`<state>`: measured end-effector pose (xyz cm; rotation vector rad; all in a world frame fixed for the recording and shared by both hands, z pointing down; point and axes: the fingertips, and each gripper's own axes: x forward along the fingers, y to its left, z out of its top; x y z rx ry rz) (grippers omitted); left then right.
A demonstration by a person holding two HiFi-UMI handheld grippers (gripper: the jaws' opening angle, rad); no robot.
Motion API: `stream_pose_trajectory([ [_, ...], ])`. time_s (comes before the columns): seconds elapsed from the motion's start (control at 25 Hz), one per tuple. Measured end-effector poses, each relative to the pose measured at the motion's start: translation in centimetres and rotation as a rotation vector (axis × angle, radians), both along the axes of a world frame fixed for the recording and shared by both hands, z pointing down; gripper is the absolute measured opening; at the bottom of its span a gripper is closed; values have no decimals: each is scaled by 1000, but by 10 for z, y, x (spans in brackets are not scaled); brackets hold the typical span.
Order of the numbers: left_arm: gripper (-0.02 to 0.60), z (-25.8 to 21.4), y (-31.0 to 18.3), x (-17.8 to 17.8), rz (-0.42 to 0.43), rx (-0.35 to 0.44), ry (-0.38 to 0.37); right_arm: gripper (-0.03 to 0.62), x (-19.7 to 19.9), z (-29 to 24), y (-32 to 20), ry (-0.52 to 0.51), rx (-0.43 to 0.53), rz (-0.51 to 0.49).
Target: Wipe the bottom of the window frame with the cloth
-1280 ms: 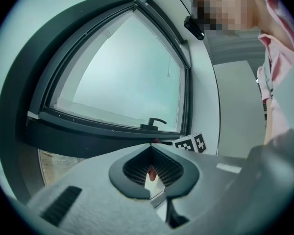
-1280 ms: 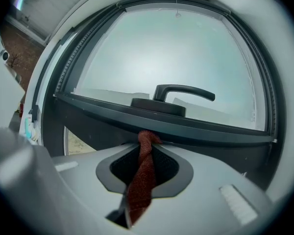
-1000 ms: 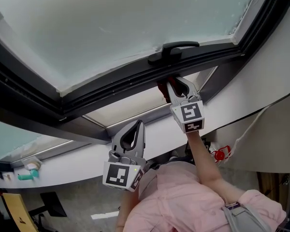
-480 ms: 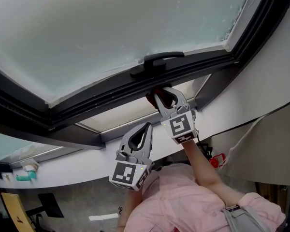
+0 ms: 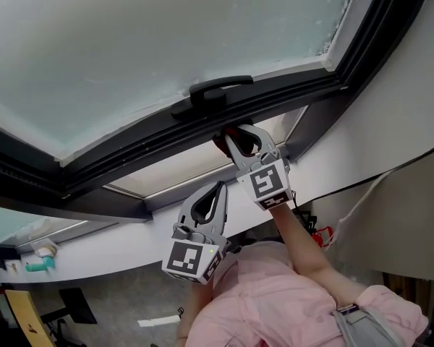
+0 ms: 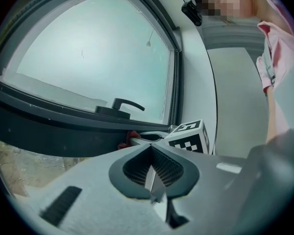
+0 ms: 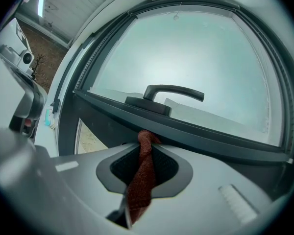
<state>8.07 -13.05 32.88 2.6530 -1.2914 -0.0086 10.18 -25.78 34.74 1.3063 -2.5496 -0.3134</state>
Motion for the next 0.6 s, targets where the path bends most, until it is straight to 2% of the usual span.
stream_pose_trajectory([
  [0.6, -5, 7, 1, 18, 8, -24, -6, 58, 7, -1, -7, 31, 22, 8],
])
